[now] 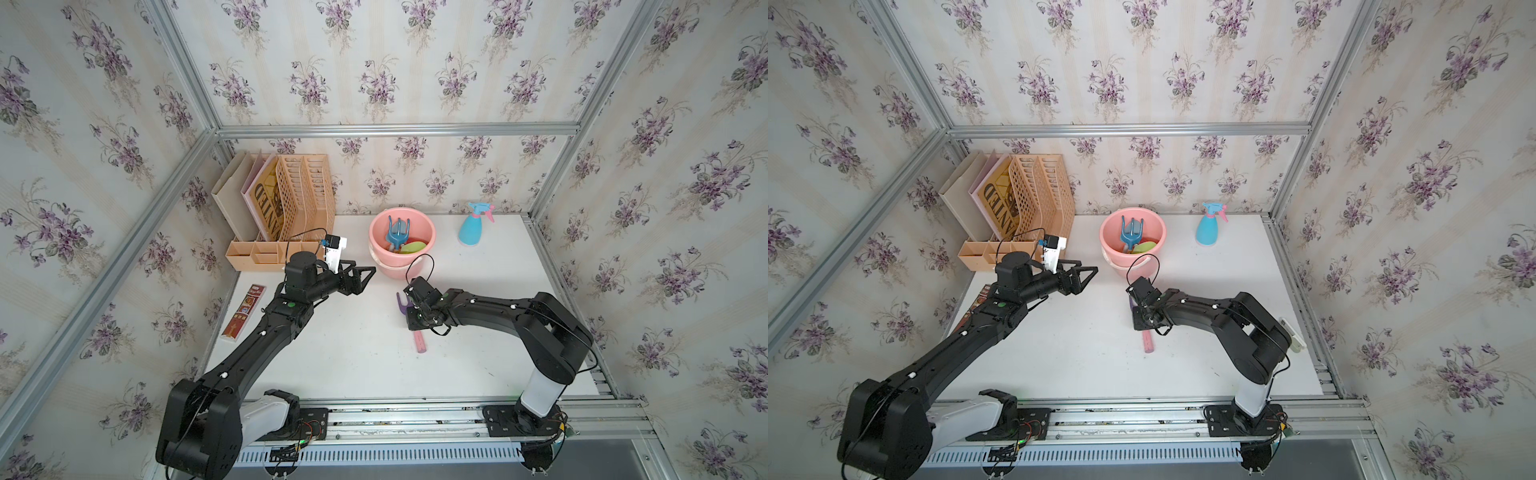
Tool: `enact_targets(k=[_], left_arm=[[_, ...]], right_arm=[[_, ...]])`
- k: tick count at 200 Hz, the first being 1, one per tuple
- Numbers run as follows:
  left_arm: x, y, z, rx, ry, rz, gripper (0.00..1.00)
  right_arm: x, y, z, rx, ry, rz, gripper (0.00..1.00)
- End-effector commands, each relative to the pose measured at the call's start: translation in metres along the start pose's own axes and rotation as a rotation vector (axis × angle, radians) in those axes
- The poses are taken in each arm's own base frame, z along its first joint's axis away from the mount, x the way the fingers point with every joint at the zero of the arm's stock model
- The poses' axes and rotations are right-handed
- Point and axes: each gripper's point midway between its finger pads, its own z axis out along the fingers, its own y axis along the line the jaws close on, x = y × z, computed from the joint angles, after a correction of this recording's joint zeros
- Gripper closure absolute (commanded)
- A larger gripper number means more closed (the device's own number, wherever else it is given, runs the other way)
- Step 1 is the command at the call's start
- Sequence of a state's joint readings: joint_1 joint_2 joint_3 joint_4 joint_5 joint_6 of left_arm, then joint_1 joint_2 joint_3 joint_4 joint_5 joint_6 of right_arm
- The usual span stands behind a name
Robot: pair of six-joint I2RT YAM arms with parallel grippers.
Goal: Organize the gardening tools
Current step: Pick up the gardening tool from the center of the board, then place the gardening tool in the container.
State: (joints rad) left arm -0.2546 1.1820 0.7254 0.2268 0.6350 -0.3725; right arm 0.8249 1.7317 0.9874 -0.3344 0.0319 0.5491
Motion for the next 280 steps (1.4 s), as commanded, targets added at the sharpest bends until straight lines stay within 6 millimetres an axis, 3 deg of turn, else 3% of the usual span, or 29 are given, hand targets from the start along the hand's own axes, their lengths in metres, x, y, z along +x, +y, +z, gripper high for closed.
enact_targets(k=[1, 30, 75, 105, 130, 169, 210, 243, 280], left_arm=[[-0.001, 0.002, 0.0, -0.004, -0.005, 0.014, 0.1], [0.001, 0.005, 0.002, -0.009, 0.002, 0.009, 0.1], [0.004, 0.008, 0.007, -0.003, 0.008, -0.008, 0.09], [0.004, 0.007, 0.007, 0.002, 0.007, -0.008, 0.1], [0.006, 0.008, 0.007, 0.0, 0.01, -0.01, 0.09], [0.008, 0.006, 0.006, 0.013, 0.006, -0.026, 0.1], [0.01, 0.003, 0.003, 0.019, 0.006, -0.033, 0.1], [0.009, 0.001, -0.001, 0.018, 0.002, -0.03, 0.1], [0.011, 0.002, -0.003, 0.004, 0.009, -0.025, 0.1]], right_arm=[[-0.002, -0.002, -0.021, 0.002, -0.03, -0.022, 1.0], [-0.013, 0.005, -0.063, -0.049, -0.109, -0.034, 1.0], [-0.055, 0.029, -0.142, -0.152, -0.287, -0.043, 1.0], [-0.077, 0.046, -0.181, -0.215, -0.374, -0.065, 1.0], [-0.111, 0.055, -0.207, -0.229, -0.524, -0.08, 1.0], [-0.176, 0.046, -0.222, -0.197, -0.745, -0.065, 1.0], [-0.238, 0.022, -0.219, -0.132, -0.918, -0.038, 1.0], [-0.278, 0.015, -0.207, -0.095, -0.999, -0.03, 1.0], [-0.303, 0.017, -0.187, -0.073, -1.048, -0.045, 1.0]])
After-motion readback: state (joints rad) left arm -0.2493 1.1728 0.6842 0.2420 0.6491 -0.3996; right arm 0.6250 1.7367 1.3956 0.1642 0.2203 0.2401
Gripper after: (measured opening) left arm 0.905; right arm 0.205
